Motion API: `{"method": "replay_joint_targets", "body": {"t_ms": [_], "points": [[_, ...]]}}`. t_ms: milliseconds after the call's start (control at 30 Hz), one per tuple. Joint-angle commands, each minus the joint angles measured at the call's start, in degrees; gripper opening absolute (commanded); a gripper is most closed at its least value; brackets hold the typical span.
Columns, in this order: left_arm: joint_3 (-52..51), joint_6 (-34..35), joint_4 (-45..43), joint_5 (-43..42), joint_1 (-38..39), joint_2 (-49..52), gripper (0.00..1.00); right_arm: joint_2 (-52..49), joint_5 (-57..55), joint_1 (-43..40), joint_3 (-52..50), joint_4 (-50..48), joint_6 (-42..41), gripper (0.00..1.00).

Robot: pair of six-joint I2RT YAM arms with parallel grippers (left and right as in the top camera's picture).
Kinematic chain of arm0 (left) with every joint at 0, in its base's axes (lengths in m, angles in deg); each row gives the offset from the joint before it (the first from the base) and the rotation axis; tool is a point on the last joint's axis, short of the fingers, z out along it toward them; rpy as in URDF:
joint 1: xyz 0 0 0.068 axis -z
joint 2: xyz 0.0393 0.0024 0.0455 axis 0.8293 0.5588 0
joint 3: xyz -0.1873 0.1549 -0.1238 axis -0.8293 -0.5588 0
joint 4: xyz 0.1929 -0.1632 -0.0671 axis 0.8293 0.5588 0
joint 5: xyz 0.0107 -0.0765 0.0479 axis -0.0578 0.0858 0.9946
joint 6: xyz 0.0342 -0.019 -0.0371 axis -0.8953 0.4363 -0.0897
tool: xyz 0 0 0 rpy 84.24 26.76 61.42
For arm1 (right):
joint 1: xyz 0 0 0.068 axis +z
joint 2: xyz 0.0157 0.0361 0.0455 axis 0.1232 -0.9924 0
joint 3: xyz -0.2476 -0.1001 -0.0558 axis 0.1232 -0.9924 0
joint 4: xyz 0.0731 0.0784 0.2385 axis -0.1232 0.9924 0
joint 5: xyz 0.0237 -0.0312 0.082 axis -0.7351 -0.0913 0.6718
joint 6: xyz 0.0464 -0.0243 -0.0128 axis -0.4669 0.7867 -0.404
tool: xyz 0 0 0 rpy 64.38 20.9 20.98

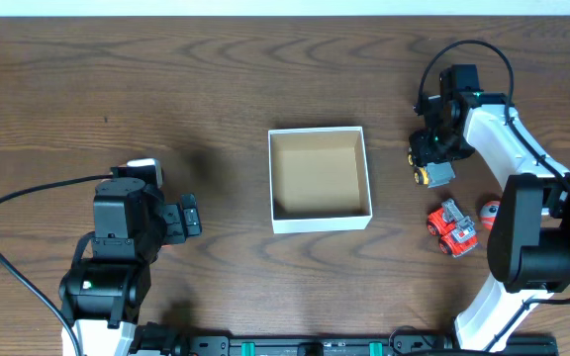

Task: Pack container
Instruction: 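Reach the right gripper to the yellow-grey dump truck and grasp it, then carry the dump truck with the right gripper over the white box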

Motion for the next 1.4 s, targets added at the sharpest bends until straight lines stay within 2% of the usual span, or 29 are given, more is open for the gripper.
{"method": "replay_joint_targets", "body": {"t_ms": [0,100,267,533,800,1000,1067,1233,1367], "points": [[1.51,0.48,-0.04,0.07,0.09,-0.04,0.98,-0.55,0.55,-0.15,0.2,0.09,-0.68,0.51],[1.51,0.48,-0.04,0.07,0.09,-0.04,0.98,-0.55,0.55,-0.15,0.2,0.11,-0.68,0.37],[1.51,0.48,-0.02,0.09,0.09,-0.04,0.98,-0.42,0.52,0.13,0.22,0.24,-0.68,0.01],[1.51,0.48,-0.02,0.07,0.09,-0.04,0.98,5.07,-0.17,1.92,1.53,0.76,-4.48,0.01],[1.51,0.5,0.0,0.07,0.09,-0.04,0.98,20.94,-0.81,7.15,2.34,0.09,-11.65,0.01],[1.49,0.5,-0.02,0.07,0.09,-0.04,0.98,29.03,-0.85,14.95,2.34,0.24,-22.97,0.01],[1.46,0.5,-0.02,0.07,0.09,-0.04,0.98,30.34,-1.99,18.4,2.34,0.22,-29.05,0.01],[1.46,0.5,0.0,0.07,0.09,-0.04,0.98,29.79,-6.45,27.15,2.27,0.48,-39.65,0.01],[1.46,0.5,0.0,0.07,0.09,-0.04,0.98,26.45,-13.29,31.61,2.21,2.38,-44.37,0.01]]}}
